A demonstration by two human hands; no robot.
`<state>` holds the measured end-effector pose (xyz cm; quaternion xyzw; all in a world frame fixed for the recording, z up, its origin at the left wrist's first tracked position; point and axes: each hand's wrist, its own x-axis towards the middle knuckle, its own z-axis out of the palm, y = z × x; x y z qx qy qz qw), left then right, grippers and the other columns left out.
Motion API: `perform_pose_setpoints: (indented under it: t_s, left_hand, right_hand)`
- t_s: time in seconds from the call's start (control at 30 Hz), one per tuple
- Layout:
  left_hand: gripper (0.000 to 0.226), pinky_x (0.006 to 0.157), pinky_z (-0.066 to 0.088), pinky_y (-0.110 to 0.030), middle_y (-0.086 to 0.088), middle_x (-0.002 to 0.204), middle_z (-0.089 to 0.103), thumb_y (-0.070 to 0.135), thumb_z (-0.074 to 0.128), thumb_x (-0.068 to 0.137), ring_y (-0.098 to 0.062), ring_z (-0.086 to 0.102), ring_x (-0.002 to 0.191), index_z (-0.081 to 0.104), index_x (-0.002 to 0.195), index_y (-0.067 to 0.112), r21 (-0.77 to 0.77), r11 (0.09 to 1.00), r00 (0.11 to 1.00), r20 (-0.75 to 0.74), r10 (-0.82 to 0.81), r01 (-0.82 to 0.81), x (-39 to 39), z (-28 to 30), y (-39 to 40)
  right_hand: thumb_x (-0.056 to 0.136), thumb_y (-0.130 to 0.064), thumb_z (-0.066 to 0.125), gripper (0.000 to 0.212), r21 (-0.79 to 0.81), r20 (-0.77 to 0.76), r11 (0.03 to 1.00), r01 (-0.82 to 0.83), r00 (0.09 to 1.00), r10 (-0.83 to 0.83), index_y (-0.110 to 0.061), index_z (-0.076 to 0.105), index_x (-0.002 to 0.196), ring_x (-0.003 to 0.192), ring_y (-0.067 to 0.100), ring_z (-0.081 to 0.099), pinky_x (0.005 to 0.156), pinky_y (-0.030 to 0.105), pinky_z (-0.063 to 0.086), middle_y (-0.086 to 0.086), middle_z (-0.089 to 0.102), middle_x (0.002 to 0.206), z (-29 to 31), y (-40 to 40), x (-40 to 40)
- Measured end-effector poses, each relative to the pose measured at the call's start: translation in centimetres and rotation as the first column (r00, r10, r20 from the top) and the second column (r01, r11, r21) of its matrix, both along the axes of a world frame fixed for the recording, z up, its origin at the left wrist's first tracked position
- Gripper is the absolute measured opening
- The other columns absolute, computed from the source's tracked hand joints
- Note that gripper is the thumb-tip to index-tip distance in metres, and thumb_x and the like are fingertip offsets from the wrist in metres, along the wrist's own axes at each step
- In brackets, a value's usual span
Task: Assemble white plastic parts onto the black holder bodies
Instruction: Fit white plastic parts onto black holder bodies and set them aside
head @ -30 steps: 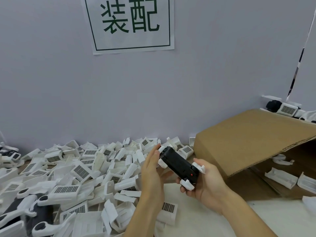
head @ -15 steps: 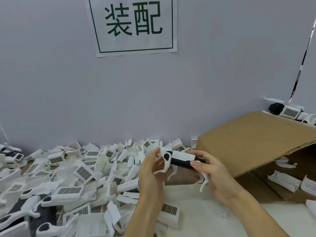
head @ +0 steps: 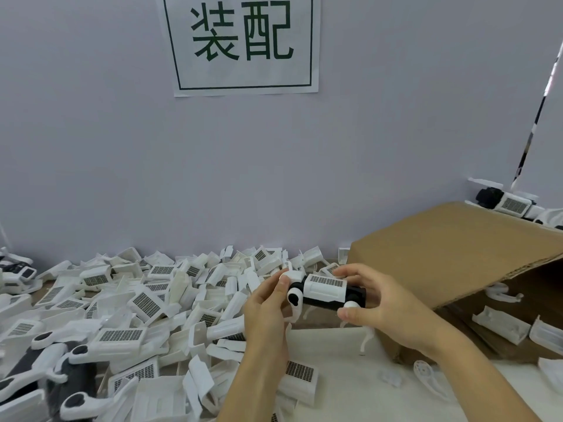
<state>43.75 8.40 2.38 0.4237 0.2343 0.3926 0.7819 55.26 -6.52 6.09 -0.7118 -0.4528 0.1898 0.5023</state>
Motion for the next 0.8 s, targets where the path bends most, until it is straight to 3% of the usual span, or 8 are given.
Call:
perform_pose_setpoints:
  t_s: [0.1, 0.17, 0.27, 0.33, 0.47, 0.57, 0.67, 0.8]
  left_hand:
    - [0.022, 0.096, 0.053, -0.056, -0.016, 0.103, 0.076, 0.013, 0.071, 0.091, -0.030, 0.068, 0.091, 0.076, 0.112, 0.011, 0.002, 1.000, 0.999, -0.021, -0.031, 0.032, -0.4, 0.6, 0.2]
    - [0.022, 0.098, 0.053, -0.060, -0.016, 0.103, 0.077, 0.012, 0.073, 0.090, -0.031, 0.071, 0.092, 0.076, 0.112, 0.012, 0.039, 0.999, 0.998, -0.055, -0.024, 0.026, -0.4, 1.0, 0.3]
    - [0.013, 0.093, 0.055, -0.060, -0.012, 0.098, 0.077, 0.014, 0.071, 0.093, -0.032, 0.071, 0.088, 0.077, 0.104, 0.016, 0.109, 0.994, 0.992, -0.122, 0.041, -0.027, -0.3, 1.4, 0.6]
    - [0.009, 0.087, 0.059, -0.056, -0.010, 0.093, 0.078, 0.015, 0.069, 0.094, -0.032, 0.073, 0.090, 0.077, 0.098, 0.019, 0.136, 0.989, 0.982, -0.170, 0.076, -0.053, -0.4, 1.8, 0.8]
    - [0.008, 0.075, 0.063, -0.048, -0.007, 0.085, 0.078, 0.015, 0.070, 0.094, -0.028, 0.073, 0.083, 0.076, 0.099, 0.017, 0.191, 0.981, 0.970, -0.225, 0.088, -0.045, -1.0, 2.8, 1.5]
    - [0.012, 0.063, 0.058, -0.033, -0.007, 0.096, 0.074, 0.017, 0.064, 0.098, -0.026, 0.070, 0.084, 0.071, 0.108, 0.017, 0.256, 0.967, 0.970, -0.228, 0.082, -0.022, -1.4, 3.8, 1.8]
    - [0.014, 0.068, 0.053, -0.033, -0.003, 0.105, 0.072, 0.021, 0.056, 0.103, -0.025, 0.068, 0.095, 0.070, 0.106, 0.021, 0.375, 0.926, 0.947, -0.280, 0.160, -0.045, -1.8, 4.5, 1.8]
    - [0.019, 0.076, 0.051, -0.039, -0.003, 0.100, 0.073, 0.016, 0.053, 0.103, -0.026, 0.067, 0.095, 0.070, 0.098, 0.022, 0.547, 0.837, 0.912, -0.328, 0.245, -0.028, -2.7, 5.6, 1.2]
  right_hand:
    - [0.084, -0.021, 0.079, 0.056, -0.214, 0.212, 0.975, 0.063, 0.977, -0.017, -0.039, 0.053, 0.130, 0.119, 0.005, 0.059, 0.104, 0.029, 0.048, -0.014, 0.061, 0.128, -0.2, 0.4, 0.1]
    - [0.085, -0.027, 0.077, 0.062, -0.277, 0.303, 0.951, 0.134, 0.952, -0.046, -0.038, 0.048, 0.138, 0.121, 0.005, 0.055, 0.106, 0.029, 0.045, -0.014, 0.057, 0.131, -0.2, 0.7, -0.1]
    - [0.081, -0.032, 0.079, 0.061, -0.248, 0.437, 0.949, 0.192, 0.897, -0.068, -0.039, 0.050, 0.134, 0.109, 0.005, 0.057, 0.095, 0.024, 0.048, -0.015, 0.059, 0.122, -0.2, 1.2, -1.0]
    - [0.079, -0.031, 0.077, 0.049, -0.202, 0.514, 0.951, 0.233, 0.852, -0.100, -0.042, 0.053, 0.121, 0.098, 0.007, 0.059, 0.086, 0.030, 0.053, -0.018, 0.060, 0.109, -0.3, 1.7, -1.7]
    - [0.082, -0.029, 0.065, 0.030, -0.133, 0.541, 0.954, 0.267, 0.827, -0.157, -0.035, 0.056, 0.111, 0.081, 0.011, 0.062, 0.068, 0.033, 0.055, -0.013, 0.065, 0.094, -1.0, 2.3, -2.3]
    - [0.082, -0.027, 0.066, 0.012, -0.001, 0.283, 0.976, 0.218, 0.936, -0.209, -0.033, 0.060, 0.090, 0.068, 0.005, 0.060, 0.059, 0.025, 0.053, -0.019, 0.064, 0.077, -1.4, 2.3, -1.7]
    - [0.082, -0.022, 0.067, 0.004, 0.070, -0.121, 0.966, 0.247, 0.964, -0.237, -0.020, 0.067, 0.085, 0.066, 0.020, 0.066, 0.066, 0.043, 0.063, -0.004, 0.067, 0.073, -1.1, 1.8, -1.0]
    - [0.095, -0.014, 0.061, 0.018, 0.212, -0.644, 0.923, 0.321, 0.756, -0.115, -0.003, 0.069, 0.082, 0.065, 0.030, 0.071, 0.059, 0.036, 0.061, 0.015, 0.069, 0.082, 1.4, 1.1, -0.4]
